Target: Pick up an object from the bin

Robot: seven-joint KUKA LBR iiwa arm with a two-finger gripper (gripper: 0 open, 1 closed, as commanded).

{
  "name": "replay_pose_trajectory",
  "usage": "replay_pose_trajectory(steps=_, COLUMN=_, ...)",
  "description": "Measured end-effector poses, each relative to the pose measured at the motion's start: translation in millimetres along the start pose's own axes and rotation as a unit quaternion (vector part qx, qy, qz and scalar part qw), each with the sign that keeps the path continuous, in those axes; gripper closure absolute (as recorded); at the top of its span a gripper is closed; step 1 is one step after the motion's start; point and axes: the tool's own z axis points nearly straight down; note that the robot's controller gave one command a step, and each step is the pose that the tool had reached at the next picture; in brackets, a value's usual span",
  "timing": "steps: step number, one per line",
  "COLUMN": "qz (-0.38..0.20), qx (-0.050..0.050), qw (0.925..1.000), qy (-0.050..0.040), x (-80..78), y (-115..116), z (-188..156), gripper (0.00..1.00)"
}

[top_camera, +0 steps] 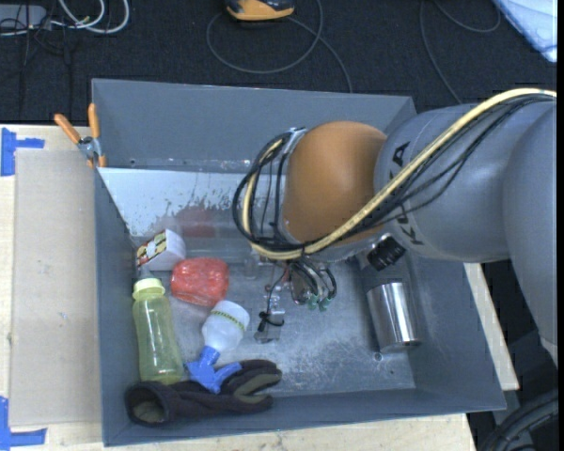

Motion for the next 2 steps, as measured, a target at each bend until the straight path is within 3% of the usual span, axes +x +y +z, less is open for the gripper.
replay_pose_trajectory(steps=1, qz=0.001, qx=0.000, qw=1.0000, qy=-0.0039, x=-1.7, y=-1, z=-4, gripper=0.00)
replay_pose_trajectory(steps=2, qz=-0.035, qx=0.000, qw=0.9994, qy=-0.0042, x=11.7, y=4, z=34, gripper=0.00)
